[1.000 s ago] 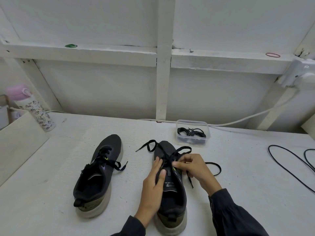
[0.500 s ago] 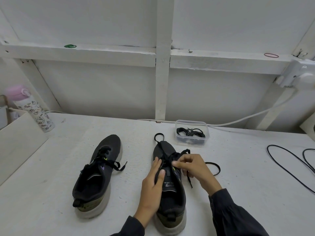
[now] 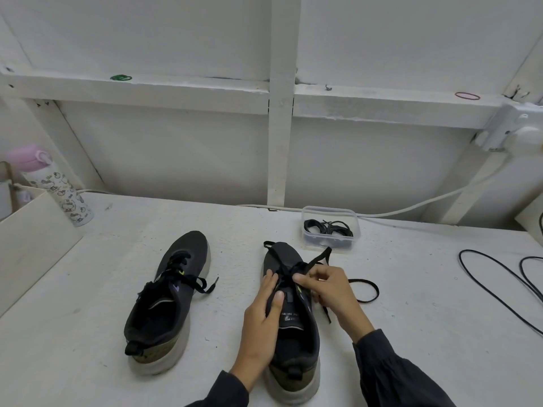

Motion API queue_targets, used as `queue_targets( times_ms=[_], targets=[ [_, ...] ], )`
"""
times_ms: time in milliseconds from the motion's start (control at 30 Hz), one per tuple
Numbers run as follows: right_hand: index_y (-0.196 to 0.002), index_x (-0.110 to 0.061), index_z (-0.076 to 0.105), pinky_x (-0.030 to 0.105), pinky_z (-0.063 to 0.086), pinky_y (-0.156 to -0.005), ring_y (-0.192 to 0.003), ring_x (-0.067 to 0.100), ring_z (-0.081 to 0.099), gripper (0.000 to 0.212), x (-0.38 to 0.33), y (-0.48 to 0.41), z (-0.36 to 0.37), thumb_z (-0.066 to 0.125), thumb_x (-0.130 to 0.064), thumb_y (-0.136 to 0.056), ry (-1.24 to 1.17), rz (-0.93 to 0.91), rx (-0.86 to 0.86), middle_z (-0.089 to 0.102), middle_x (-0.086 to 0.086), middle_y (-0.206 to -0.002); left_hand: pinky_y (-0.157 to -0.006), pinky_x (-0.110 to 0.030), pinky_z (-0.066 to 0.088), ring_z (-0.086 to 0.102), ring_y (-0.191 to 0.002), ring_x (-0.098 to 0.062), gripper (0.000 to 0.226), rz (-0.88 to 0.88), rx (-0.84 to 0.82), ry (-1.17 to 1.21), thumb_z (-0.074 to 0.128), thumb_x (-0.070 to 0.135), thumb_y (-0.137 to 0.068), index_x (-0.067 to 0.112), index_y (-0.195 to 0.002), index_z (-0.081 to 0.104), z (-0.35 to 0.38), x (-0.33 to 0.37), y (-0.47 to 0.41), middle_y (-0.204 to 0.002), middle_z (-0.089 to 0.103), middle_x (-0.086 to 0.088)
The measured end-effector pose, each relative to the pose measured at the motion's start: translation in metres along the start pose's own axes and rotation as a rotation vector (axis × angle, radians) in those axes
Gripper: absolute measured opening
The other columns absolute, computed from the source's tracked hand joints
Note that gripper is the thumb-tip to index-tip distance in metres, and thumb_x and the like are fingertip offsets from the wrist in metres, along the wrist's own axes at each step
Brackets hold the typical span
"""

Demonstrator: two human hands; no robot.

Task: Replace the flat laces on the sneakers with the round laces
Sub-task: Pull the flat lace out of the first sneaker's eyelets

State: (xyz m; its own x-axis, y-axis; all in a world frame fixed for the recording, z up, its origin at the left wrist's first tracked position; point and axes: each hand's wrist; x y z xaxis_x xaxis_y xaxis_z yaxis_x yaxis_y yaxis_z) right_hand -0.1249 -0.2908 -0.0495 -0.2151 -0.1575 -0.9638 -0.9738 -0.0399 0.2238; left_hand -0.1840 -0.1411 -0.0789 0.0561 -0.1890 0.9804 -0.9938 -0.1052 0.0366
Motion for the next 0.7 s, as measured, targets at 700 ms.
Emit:
queue_targets(
  times_ms=[700],
  targets=[
    [-0.078,0.0,0.062,0.017,0.036,-0.045,-0.047,0.011,0.047,0.019,-0.011,-0.01,-0.015,0.074,-0.013,-0.085,-0.04,-0.065,0.227,0.057,-0.002,-0.058,-0.116,-0.02,0.026,0.033,-0.14,0.0,0.044,-0.016,-0.017,0.027,0.048,0.025,-0.101,0.021,-0.144,0.044,-0.001,0.004,0.002,-0.151,0.038,0.012]
  ],
)
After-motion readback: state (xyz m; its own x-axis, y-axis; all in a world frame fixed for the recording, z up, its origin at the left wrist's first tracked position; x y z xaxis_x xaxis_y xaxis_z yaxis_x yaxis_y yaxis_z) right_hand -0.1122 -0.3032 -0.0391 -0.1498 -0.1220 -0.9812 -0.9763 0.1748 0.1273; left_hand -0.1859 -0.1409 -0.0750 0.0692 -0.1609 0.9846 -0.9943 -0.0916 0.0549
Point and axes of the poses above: each hand's wrist, its own y-axis away from the middle knuckle, its own z-axis out of the palm, x = y × z
